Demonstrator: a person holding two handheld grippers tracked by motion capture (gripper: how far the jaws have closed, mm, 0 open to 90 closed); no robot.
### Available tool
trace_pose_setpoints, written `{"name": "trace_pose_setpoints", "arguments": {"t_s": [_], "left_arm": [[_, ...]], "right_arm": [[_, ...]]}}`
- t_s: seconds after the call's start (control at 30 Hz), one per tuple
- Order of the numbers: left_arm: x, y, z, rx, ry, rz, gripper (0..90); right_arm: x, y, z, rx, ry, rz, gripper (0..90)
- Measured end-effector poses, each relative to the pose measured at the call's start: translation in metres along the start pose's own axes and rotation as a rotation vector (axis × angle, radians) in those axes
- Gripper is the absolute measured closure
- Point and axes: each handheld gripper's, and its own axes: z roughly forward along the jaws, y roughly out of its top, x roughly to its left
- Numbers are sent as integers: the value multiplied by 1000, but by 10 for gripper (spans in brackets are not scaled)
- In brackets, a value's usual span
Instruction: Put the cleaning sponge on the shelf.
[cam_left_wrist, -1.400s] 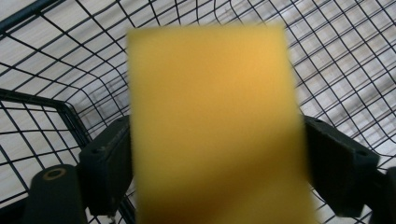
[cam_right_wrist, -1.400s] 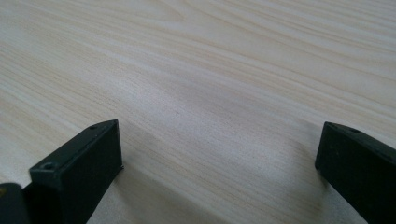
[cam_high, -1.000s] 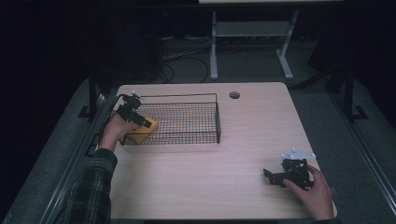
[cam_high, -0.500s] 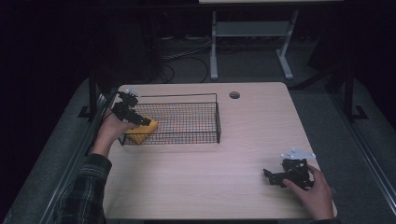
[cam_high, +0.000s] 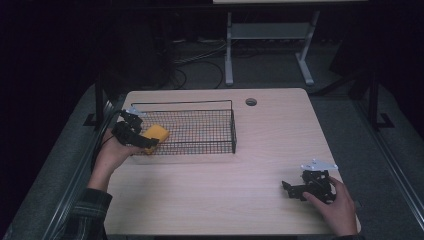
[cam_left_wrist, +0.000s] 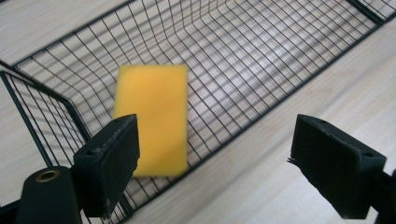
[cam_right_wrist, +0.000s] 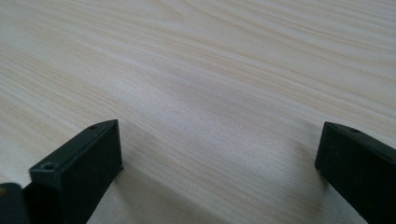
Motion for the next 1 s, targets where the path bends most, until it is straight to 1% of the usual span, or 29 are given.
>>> {"name": "trace_pose_setpoints", "arguments": {"t_s": [0.03,0.07,0.17,0.2,0.43,0.47,0.5,0.63,0.73,0.83,0.9,1.0], "left_arm": [[0,0,0,0,0,0,150],[-4,-8,-2,-3,-3,1,150],[-12,-20,-3,-6,-4,5,151],[-14,-24,-4,-11,-13,3,151],[-30,-49,-5,-22,13,17,151],[-30,-49,-5,-22,13,17,151],[-34,-55,-4,-23,18,26,151],[-41,-68,-1,-26,32,41,151],[-45,-78,2,-48,46,39,151],[-49,-90,8,-71,44,48,150],[-51,-96,13,-66,44,55,150],[-54,-104,21,-59,37,54,150]], "right_arm": [[0,0,0,0,0,0,0],[0,0,0,0,0,0,0],[0,0,0,-1,0,0,0],[0,0,0,0,0,0,0],[0,0,0,-1,0,0,0],[0,0,0,0,0,0,0],[0,0,0,0,0,0,0],[0,0,0,0,0,0,0],[0,0,0,-1,0,0,0],[0,0,0,0,0,0,0],[0,0,0,0,0,0,0],[0,0,0,-1,0,0,0]]}}
